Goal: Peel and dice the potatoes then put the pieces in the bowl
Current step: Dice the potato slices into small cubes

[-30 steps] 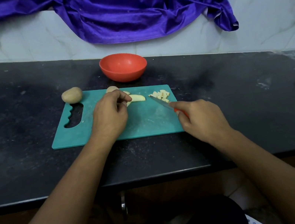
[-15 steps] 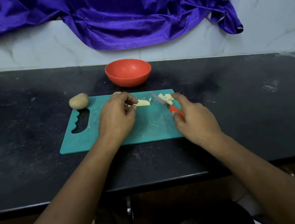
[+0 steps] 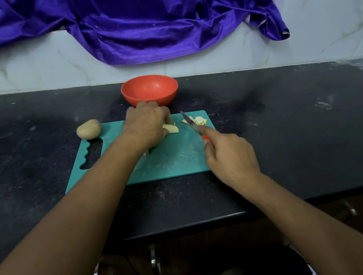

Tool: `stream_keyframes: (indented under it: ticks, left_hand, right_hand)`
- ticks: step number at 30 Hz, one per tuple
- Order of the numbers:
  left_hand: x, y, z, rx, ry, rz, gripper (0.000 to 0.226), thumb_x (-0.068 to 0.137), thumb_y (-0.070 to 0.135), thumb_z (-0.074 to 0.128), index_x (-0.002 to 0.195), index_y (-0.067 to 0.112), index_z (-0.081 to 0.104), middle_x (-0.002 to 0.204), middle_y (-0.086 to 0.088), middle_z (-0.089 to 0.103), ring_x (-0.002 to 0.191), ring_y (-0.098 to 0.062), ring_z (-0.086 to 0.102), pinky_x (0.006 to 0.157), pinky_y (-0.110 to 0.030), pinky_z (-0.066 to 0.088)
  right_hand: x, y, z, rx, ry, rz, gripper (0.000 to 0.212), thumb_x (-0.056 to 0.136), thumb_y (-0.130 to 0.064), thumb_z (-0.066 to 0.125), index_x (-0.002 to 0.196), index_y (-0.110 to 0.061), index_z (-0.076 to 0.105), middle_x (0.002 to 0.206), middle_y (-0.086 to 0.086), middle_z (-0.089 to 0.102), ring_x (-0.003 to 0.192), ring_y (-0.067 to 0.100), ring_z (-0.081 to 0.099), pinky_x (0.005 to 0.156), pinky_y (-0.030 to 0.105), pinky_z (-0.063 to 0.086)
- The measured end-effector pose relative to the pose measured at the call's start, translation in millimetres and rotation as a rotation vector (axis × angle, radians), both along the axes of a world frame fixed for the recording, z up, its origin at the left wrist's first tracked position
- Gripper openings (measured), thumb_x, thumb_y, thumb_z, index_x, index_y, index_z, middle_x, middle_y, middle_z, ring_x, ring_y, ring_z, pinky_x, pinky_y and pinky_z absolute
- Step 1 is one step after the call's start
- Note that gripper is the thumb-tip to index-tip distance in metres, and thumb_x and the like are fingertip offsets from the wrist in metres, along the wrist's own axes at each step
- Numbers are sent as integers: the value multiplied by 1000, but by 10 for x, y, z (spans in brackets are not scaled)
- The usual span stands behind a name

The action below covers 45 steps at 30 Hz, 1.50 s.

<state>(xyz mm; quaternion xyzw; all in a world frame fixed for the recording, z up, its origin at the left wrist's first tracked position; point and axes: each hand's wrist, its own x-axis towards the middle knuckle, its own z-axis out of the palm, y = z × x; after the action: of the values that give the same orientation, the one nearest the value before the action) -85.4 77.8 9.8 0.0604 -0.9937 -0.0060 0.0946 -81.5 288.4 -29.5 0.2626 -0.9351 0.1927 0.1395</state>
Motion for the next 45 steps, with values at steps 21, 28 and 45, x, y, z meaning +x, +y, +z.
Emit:
stream_keyframes:
  ticks: [21,28,45]
  left_hand:
    - [807,48,-480,332,337,-98,23,91,43,72,107,28,76,102,10,72,101,-17,59,87,-39,49]
    - [827,36,-483,346,334,-97,21,89,40,76,106,28,78,98,9,73,100,-16,58,87,-39,49]
    - [809,10,-520,410,339,-96,14,87,40,77,100,35,79,94,14,73,100,-17,54,91,-48,46]
  right_hand:
    - [277,164,202,143,-218,45,34,107,-50,43,89,-25,57,75,-4,59,64,13,56,52,32,34]
    - [414,100,357,287,-154,29,32,109,-45,36,96,-23,56,82,-4,59,68,13,57,53,31,37]
    - [666,18,89,321,-67,-43,29,111,-43,25,103,-23,45,75,-7,49,59,8,47,48,30,29]
